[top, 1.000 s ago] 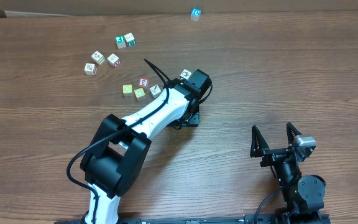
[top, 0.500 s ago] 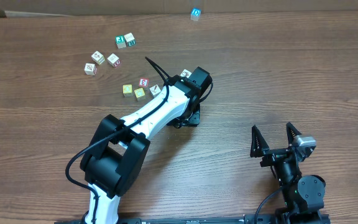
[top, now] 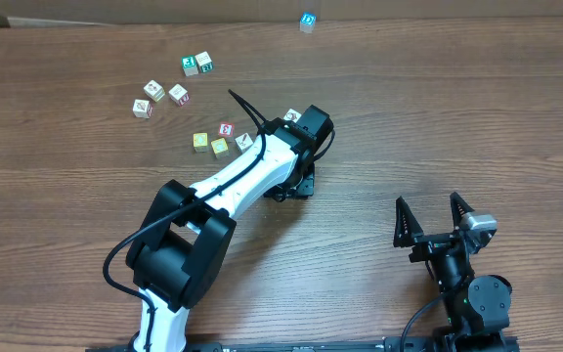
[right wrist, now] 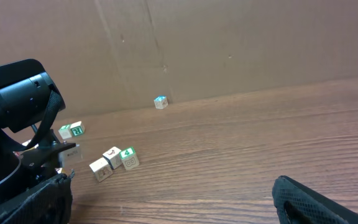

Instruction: Form a tower

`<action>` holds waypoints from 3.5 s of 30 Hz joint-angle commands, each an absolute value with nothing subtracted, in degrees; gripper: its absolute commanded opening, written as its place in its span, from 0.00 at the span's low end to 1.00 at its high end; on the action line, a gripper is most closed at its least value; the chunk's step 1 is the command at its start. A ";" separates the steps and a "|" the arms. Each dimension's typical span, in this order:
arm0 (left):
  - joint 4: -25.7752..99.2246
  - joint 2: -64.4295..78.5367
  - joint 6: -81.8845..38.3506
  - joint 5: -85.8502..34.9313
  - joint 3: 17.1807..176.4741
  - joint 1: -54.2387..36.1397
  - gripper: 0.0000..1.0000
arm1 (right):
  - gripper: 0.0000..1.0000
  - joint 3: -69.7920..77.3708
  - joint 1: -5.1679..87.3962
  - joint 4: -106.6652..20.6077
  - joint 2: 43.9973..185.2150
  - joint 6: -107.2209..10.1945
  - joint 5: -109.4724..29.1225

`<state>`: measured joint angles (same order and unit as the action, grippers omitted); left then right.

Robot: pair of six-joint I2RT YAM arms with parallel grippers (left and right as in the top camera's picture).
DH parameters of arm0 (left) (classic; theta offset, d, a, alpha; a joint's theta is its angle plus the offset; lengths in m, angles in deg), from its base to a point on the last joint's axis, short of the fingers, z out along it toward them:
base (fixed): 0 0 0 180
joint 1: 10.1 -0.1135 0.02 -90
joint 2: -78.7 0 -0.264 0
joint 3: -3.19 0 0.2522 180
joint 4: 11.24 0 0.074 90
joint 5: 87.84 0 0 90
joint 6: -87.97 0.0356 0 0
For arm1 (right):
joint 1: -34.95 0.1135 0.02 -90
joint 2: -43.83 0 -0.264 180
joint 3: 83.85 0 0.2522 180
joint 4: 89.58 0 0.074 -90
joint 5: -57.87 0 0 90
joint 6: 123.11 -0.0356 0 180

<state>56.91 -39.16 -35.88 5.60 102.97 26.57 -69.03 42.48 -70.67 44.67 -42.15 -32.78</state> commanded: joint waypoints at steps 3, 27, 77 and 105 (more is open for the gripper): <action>56.87 -38.29 -34.80 5.16 104.26 26.15 0.37 | 1.00 -69.62 42.33 -70.97 44.00 -42.44 -32.84; 61.11 -38.29 -35.42 3.59 108.28 24.75 0.46 | 1.00 -69.62 42.33 -70.97 44.00 -42.44 -32.82; 60.69 -38.29 -40.79 2.82 108.19 24.73 0.25 | 1.00 -69.62 42.33 -70.97 44.00 -42.44 -32.82; 60.91 -38.29 -42.98 5.99 108.67 24.40 0.25 | 1.00 -69.62 42.33 -70.97 44.00 -42.44 -32.82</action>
<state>61.02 -39.16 -42.37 4.64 107.43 24.77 -69.03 42.48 -70.65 44.67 -42.15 -32.80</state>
